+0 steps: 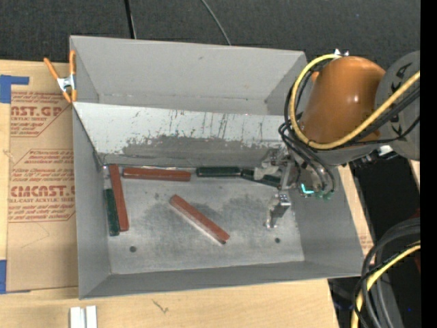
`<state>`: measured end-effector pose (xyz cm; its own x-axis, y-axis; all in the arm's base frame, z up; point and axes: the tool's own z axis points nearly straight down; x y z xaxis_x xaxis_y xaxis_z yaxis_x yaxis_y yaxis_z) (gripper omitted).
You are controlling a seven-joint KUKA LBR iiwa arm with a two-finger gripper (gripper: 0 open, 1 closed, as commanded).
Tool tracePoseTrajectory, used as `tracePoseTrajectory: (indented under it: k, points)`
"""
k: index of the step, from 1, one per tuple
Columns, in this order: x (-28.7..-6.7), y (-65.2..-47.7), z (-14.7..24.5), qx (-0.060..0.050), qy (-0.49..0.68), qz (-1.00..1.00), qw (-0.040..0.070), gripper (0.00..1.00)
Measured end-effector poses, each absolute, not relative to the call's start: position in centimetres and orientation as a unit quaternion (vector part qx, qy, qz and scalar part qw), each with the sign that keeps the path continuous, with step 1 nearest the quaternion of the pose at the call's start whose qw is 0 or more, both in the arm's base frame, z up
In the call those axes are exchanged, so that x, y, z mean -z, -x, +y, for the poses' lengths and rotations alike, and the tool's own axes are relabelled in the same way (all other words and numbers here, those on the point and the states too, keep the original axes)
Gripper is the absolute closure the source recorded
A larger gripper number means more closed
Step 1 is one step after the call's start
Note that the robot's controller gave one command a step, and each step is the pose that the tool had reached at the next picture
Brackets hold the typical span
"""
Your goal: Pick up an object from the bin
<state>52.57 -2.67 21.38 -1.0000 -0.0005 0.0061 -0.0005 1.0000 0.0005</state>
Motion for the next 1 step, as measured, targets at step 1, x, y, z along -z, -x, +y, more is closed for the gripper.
tracePoseTrajectory:
  k: [1]
  points:
    - [-21.75,-52.73,-2.68,0.000,0.000,-1.000,-0.001,0.00]
